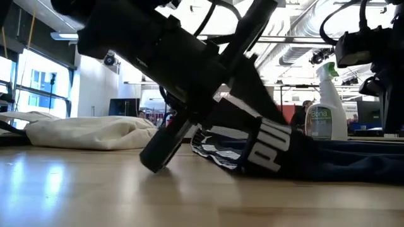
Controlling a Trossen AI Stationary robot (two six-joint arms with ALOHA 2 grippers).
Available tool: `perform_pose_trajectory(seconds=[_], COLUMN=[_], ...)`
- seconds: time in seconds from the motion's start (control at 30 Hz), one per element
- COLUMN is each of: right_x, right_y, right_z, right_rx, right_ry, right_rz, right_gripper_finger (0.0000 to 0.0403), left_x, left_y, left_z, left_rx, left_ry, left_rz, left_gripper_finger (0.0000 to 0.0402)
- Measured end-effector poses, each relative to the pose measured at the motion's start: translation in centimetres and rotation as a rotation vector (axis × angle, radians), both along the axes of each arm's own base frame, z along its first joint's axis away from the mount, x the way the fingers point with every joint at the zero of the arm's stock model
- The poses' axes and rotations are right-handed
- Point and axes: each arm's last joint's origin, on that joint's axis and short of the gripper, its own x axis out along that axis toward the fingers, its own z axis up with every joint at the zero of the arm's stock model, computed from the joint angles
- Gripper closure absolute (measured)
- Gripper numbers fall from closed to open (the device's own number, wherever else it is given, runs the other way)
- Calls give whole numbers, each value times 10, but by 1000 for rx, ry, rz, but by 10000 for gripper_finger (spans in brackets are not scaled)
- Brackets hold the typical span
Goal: Fold laundry
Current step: Fold the blue underwear
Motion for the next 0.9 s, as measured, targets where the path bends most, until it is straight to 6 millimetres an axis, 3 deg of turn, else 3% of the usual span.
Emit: perform_pose_trajectory(seconds=[0.07,0.23,0.33,0.47,0.6,0.7,0.9], right_x=[-1,-4,-4,-3,0,-10,-31], right_y=[0,4,6,12,24,26,15], right_z=[1,2,3,5,6,-11,-46], right_rx=[3,3,7,69,129,136,204], right_ry=[-4,-8,-14,-38,-119,-127,-67], right_rz=[4,24,32,71,193,234,58], right_gripper_finger=[403,403,403,398,372,356,351], left_x=[-1,-7,-12,-8,-10,-10,-21], left_y=[-5,-21,-26,-32,-32,-33,-39], left_z=[6,38,39,51,49,49,47], left_rx=[56,170,250,280,297,298,297], left_ry=[20,133,218,179,200,203,282], left_rz=[-31,-83,-84,-102,-112,-114,-150], left_gripper_finger=[393,399,399,401,401,401,401])
